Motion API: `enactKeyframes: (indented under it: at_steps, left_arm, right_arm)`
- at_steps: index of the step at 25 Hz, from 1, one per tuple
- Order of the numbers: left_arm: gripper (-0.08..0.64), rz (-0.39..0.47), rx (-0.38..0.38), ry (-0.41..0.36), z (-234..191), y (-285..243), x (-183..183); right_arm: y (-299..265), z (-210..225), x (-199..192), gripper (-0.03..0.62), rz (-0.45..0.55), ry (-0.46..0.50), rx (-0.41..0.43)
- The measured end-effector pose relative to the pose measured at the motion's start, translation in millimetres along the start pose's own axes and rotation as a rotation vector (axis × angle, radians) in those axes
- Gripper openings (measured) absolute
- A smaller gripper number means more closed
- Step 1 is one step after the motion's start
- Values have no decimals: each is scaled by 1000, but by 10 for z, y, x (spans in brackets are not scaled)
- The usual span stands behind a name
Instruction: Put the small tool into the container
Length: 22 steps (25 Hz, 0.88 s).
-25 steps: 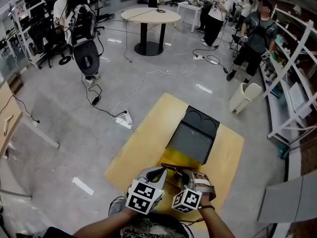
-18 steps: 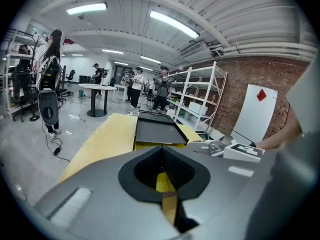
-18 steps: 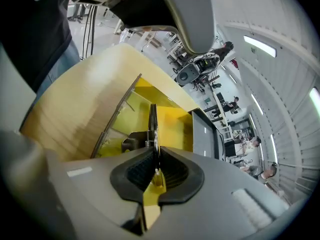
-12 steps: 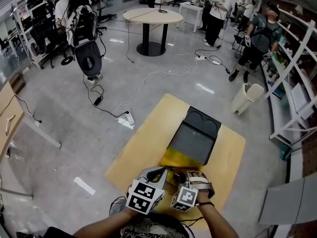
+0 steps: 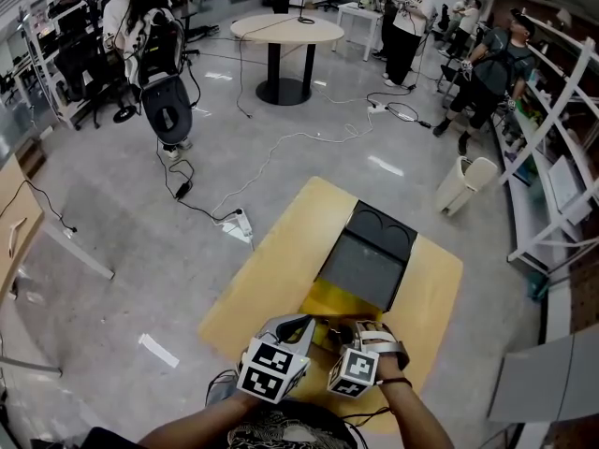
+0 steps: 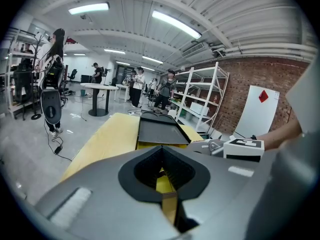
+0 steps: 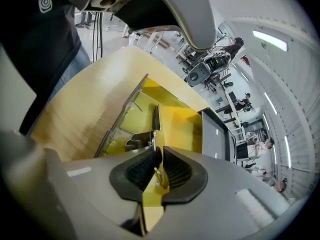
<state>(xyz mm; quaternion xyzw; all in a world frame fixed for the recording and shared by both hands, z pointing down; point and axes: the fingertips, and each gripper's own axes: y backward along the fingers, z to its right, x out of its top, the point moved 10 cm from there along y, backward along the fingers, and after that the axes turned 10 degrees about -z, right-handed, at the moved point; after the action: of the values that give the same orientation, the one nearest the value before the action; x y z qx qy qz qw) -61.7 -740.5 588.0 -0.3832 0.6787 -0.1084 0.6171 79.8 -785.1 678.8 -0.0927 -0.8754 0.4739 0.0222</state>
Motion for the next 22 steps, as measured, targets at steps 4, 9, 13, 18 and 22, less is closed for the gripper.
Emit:
enactKeyframes:
  at_steps: [4, 9, 13, 18, 22]
  left_arm:
    - [17, -7, -4, 7, -79, -4, -19]
    - [17, -7, -3, 10, -12, 39, 46]
    - [17, -5, -1, 12, -43, 216, -35]
    - [17, -6, -11, 10, 9, 371, -49]
    - [17, -6, -14, 4, 268, 414, -126]
  right_arm:
    - [-28, 52, 53, 66, 12, -24, 19]
    - [103, 191, -46, 131, 15, -63, 47]
    - [258, 130, 41, 166, 12, -99, 37]
    - [468, 116, 59, 173, 7, -118, -11]
    - [628, -45, -148, 176, -1, -124, -10]
